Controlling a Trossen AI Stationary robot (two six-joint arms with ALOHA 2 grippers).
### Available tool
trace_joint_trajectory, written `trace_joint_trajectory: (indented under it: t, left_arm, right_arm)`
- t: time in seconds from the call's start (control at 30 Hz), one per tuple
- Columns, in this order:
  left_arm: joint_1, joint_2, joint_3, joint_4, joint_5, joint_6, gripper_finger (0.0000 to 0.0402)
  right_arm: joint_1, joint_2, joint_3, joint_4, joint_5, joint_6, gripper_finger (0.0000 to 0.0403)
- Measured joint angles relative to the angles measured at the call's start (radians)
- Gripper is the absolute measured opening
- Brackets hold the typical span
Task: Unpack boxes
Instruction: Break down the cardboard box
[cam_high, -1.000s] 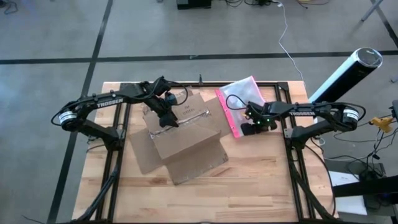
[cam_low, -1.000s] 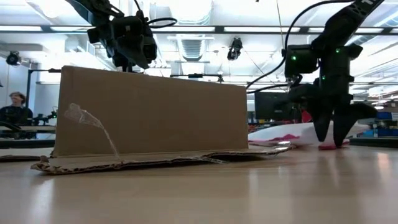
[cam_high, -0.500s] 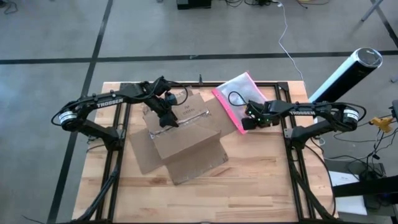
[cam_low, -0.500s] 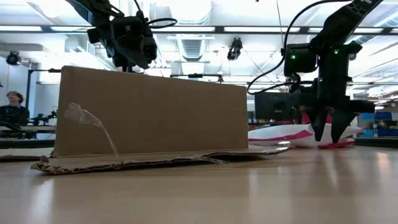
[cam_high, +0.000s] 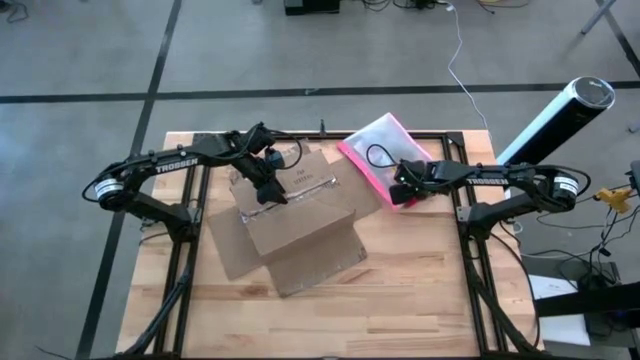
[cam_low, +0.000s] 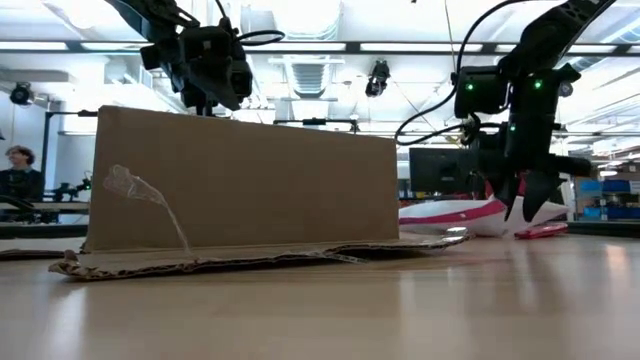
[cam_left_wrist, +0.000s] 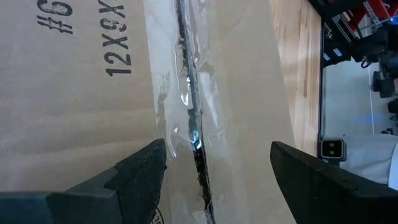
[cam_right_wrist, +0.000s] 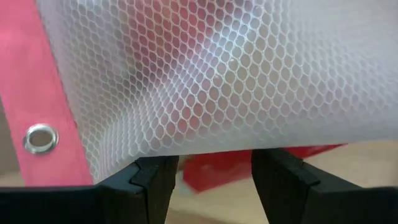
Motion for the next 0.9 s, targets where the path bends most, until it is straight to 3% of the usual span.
trace_joint_trajectory:
  t: [0.13,0.4,0.9]
  left_arm:
    - [0.0,0.0,0.0,0.0,0.0,-0.004,0.0277]
    - [0.0,0.0,0.0,0.0,0.0,-0.021,0.0277]
    - [0.0,0.0,0.0,0.009,0.0,-0.021,0.0277]
  right_arm:
    - [-0.027,0.01,0.0,-0.007,0.044,-0.04,0.0181]
    - [-0.073,0.031,-0.001,-0.078,0.023,-0.091,0.0181]
    - [-0.003,0.077,-0.003,-0.086,-0.357,-0.076,0.0181]
